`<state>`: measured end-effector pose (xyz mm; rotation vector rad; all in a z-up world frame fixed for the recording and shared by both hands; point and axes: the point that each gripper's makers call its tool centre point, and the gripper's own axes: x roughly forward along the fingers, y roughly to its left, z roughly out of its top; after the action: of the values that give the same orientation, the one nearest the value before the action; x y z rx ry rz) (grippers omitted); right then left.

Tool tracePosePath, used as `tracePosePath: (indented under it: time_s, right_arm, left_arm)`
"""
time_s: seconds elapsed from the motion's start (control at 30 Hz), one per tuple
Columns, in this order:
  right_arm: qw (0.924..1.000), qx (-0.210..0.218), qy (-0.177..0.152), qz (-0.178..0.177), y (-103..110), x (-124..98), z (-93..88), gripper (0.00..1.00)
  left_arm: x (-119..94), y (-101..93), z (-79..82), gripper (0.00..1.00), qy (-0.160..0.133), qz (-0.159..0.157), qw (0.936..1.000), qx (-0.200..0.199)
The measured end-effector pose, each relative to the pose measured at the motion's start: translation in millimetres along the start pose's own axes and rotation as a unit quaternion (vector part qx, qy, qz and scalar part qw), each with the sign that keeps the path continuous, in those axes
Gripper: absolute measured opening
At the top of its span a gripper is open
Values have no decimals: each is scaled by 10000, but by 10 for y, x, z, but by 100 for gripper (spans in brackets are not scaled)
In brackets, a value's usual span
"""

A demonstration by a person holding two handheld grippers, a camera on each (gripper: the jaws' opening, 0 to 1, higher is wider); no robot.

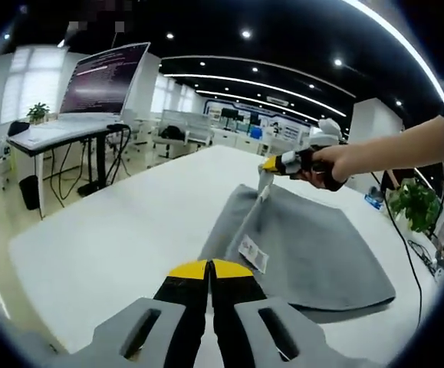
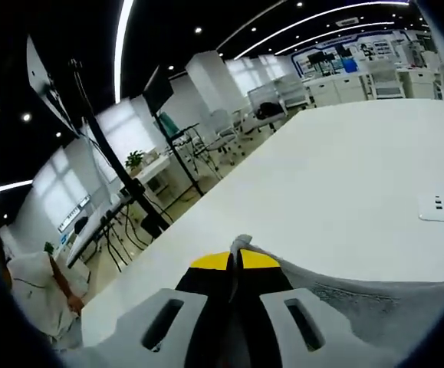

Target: Fold the towel on the table until its edges align and the towel forms a compact rectangular stack.

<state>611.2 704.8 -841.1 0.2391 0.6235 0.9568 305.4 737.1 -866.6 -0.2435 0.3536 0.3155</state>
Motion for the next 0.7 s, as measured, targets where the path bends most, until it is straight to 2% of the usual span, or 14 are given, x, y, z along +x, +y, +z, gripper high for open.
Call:
tracePosePath:
  time_s: [0.1,0.27,0.5,0.6,0.7]
  right_arm:
    - [9999,-115,20,3,5,93,-10,1]
    - [9998,-190,95,-60,-61,199,-65,1]
    - [9997,-241,65,81,-32,280,-91,2]
    - [9994,-311,91,146,-4,286,-102,0]
    - [9987,-469,125,176,-5,279,-114,4]
  left_arm:
    - [55,74,2,0,5,49,10000,-60]
    - [90,48,55,0,-35,22,10000,-48]
    - [123,-2,72,1,-73,-76,9999,49]
    - [138,-9,75,8,-90,-163,9998,72]
    - [171,-11,2,12,123,-209,9994,231]
